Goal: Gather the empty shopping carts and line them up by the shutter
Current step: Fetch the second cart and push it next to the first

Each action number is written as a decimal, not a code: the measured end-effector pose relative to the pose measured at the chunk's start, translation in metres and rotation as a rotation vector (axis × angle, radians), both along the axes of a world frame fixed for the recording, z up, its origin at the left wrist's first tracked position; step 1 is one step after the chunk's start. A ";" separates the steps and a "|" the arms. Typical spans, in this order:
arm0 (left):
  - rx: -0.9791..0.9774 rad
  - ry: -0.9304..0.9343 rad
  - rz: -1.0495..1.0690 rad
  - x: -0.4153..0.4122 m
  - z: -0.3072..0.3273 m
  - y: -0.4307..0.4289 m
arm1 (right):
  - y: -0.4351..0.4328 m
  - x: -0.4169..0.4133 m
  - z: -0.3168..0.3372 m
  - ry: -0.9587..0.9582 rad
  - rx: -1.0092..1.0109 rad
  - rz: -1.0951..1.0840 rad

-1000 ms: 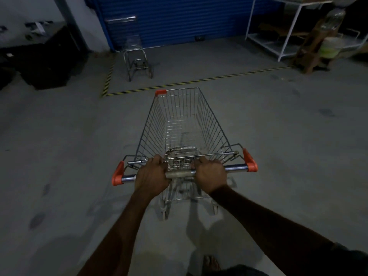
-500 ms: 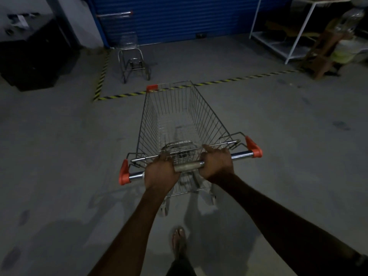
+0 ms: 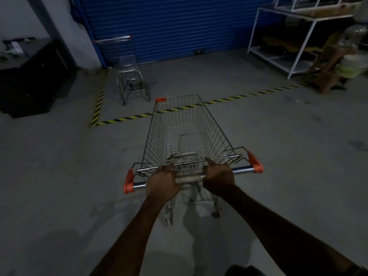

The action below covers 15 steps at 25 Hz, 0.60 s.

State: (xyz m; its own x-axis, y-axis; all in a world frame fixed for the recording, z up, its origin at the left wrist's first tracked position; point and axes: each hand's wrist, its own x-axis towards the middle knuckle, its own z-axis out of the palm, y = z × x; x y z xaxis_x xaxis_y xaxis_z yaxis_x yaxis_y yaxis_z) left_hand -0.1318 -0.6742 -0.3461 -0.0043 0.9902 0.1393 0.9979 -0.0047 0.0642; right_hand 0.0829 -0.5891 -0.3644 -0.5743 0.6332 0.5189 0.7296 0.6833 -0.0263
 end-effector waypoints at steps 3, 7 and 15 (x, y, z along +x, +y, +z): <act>-0.021 0.002 -0.008 -0.050 -0.002 0.066 | 0.064 -0.037 -0.003 -0.085 -0.039 0.060; 0.011 -0.043 0.015 -0.099 0.001 0.152 | 0.144 -0.082 -0.012 -0.026 -0.126 0.065; -0.117 -0.031 0.102 -0.153 0.000 0.330 | 0.320 -0.127 0.009 -0.025 -0.169 0.330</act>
State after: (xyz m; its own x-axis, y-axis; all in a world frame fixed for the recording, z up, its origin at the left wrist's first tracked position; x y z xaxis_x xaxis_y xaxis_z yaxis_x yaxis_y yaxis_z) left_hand -0.2851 -0.3437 -0.3456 -0.1085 0.9939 0.0209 0.9904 0.1062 0.0890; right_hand -0.0439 -0.2693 -0.3554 -0.7728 0.4876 0.4063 0.4727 0.8693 -0.1441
